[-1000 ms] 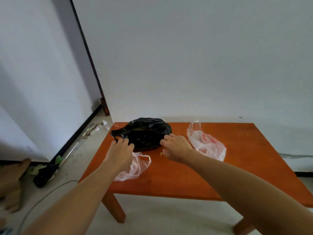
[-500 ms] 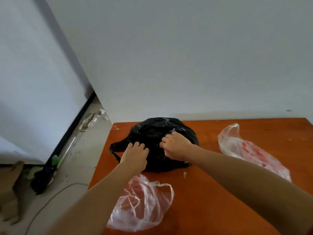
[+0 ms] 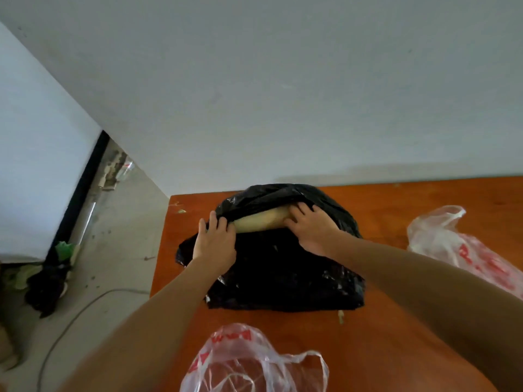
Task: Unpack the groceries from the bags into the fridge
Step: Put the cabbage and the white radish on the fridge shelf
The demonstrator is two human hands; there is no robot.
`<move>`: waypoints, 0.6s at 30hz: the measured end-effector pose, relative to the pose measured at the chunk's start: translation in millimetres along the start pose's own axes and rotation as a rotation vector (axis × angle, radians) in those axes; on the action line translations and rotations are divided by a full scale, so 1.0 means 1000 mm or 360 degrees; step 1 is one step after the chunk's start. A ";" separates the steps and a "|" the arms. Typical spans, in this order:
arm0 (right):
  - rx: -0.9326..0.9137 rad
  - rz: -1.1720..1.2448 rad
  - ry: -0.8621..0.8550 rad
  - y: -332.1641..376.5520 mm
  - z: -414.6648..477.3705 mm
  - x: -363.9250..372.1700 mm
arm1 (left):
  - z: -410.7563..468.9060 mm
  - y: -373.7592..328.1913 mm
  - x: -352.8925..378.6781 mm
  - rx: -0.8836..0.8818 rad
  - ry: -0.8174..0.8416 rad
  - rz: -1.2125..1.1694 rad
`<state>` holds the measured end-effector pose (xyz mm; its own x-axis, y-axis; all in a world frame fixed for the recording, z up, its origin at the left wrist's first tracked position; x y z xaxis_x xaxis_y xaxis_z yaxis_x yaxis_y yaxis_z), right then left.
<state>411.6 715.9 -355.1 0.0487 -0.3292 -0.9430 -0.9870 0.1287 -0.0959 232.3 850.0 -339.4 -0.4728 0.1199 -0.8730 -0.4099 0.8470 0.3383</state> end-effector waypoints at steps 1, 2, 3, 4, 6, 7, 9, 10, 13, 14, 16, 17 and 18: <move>0.0078 0.0022 0.0006 -0.006 0.008 -0.001 | 0.013 0.010 0.002 -0.0001 -0.0034 -0.0051; 0.0141 0.0048 0.0010 -0.012 0.015 -0.002 | 0.025 0.019 0.004 0.0010 -0.0059 -0.0101; 0.0189 0.0067 0.0013 -0.017 0.023 -0.003 | 0.037 0.027 0.007 0.0027 -0.0067 -0.0149; 0.0223 0.0090 0.0023 -0.022 0.031 -0.004 | 0.048 0.035 0.010 0.0047 -0.0048 -0.0200; 0.0243 0.0166 0.0067 -0.030 0.044 -0.002 | 0.066 0.045 0.019 0.0094 0.0041 -0.0314; 0.0244 0.0204 0.0100 -0.032 0.051 0.001 | 0.074 0.049 0.026 0.0119 0.0081 -0.0371; 0.0219 0.0256 0.0178 -0.030 0.062 0.007 | 0.084 0.055 0.041 0.0155 0.0126 -0.0484; 0.0197 0.0277 0.0203 -0.027 0.068 0.008 | 0.086 0.057 0.050 0.0162 0.0129 -0.0554; 0.0083 0.0248 0.0126 -0.011 0.081 0.012 | 0.085 0.062 0.075 0.0108 0.0036 -0.0813; 0.0039 0.0222 0.0072 -0.004 0.085 0.012 | 0.084 0.065 0.082 0.0087 -0.0008 -0.0869; -0.0009 0.0217 0.0016 0.007 0.094 0.014 | 0.080 0.067 0.092 0.0082 -0.0086 -0.0926; 0.0005 0.0235 0.0017 0.011 0.098 0.015 | 0.078 0.067 0.097 0.0093 -0.0122 -0.0943; 0.0041 0.0263 0.0024 0.013 0.102 0.015 | 0.075 0.066 0.100 0.0106 -0.0164 -0.0953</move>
<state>415.3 807.9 -403.3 -0.1165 -0.3157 -0.9417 -0.9772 0.2059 0.0518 216.6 957.2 -430.8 -0.0958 -0.3405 -0.9354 -0.5298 0.8130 -0.2417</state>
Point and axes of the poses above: each hand's wrist, its own z-axis towards the middle knuckle, its own x-axis out of the palm, y = z × x, the point moved 3 cm from there along z, towards the middle knuckle, and after that the axes turned 5 degrees about z, right-handed, at the moved point
